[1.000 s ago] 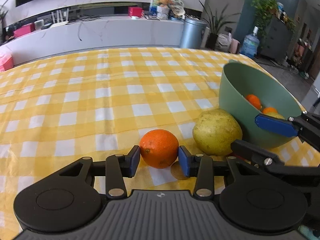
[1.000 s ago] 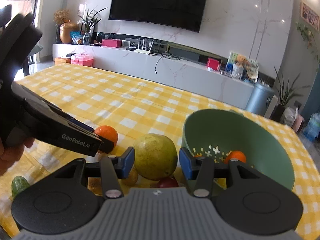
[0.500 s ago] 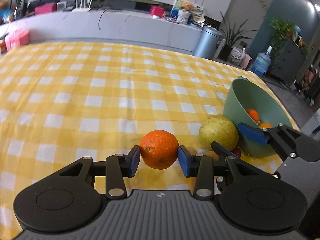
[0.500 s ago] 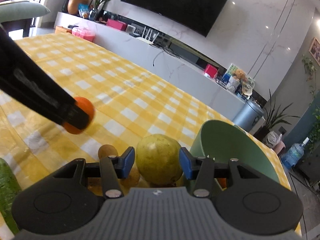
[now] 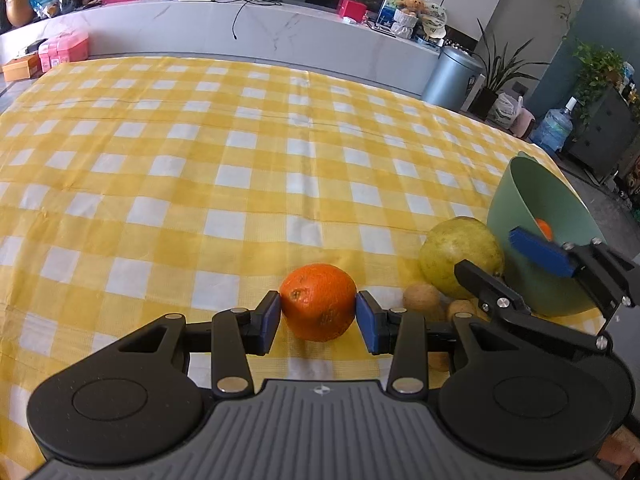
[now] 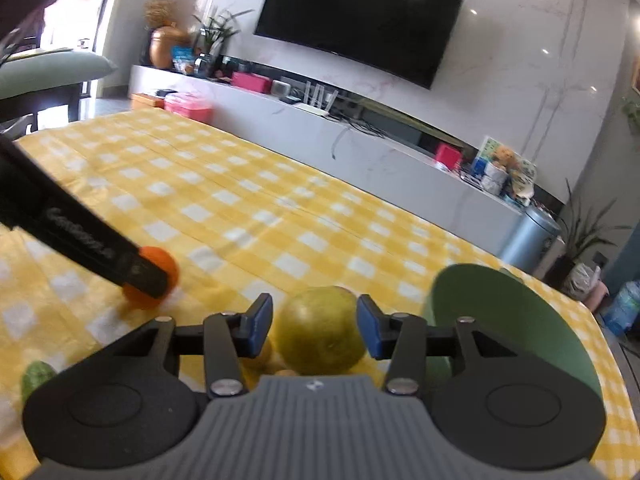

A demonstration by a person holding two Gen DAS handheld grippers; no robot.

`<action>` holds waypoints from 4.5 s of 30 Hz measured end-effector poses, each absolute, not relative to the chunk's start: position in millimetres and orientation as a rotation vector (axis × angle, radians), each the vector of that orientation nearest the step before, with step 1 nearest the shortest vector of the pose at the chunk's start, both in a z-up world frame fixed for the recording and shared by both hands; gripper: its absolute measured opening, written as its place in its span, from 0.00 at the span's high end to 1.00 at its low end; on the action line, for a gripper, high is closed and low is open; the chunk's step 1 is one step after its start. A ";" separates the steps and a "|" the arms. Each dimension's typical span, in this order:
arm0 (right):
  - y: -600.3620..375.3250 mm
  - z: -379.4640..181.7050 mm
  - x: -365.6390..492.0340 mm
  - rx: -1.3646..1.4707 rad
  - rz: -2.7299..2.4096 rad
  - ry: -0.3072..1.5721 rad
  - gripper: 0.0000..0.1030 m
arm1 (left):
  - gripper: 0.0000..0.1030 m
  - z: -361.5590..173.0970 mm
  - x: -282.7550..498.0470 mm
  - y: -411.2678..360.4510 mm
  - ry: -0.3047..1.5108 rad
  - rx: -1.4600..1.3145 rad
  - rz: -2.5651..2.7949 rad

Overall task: Organize fruits
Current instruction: 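Grasp the yellow-green pear with the right tool while the left tool holds the orange, then carry the orange with the left tool while the right tool carries the pear over the green bowl, then lower the orange and pear into the green bowl and open both tools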

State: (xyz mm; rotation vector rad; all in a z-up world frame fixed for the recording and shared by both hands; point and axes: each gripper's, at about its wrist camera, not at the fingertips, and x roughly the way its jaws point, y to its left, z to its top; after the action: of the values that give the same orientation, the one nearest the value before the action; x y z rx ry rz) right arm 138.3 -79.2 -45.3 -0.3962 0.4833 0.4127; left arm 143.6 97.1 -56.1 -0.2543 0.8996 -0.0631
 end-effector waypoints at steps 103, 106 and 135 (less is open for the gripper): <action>-251.9 11.1 196.2 0.178 0.285 0.547 0.44 | 0.53 10.9 175.1 -16.1 0.688 -0.096 -0.360; -255.8 1.6 208.8 0.187 0.263 0.579 0.44 | 0.53 10.0 185.8 -36.0 0.702 -0.030 -0.389; -273.2 -32.8 250.4 0.192 0.083 0.653 0.44 | 0.53 -41.8 252.6 -121.4 0.847 0.255 -0.404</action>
State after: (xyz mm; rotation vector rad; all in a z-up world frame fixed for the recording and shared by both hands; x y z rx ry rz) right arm 250.4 -273.2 -32.8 0.1917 0.6534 0.0833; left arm 252.6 -121.4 -41.8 0.2548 0.8472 -0.4036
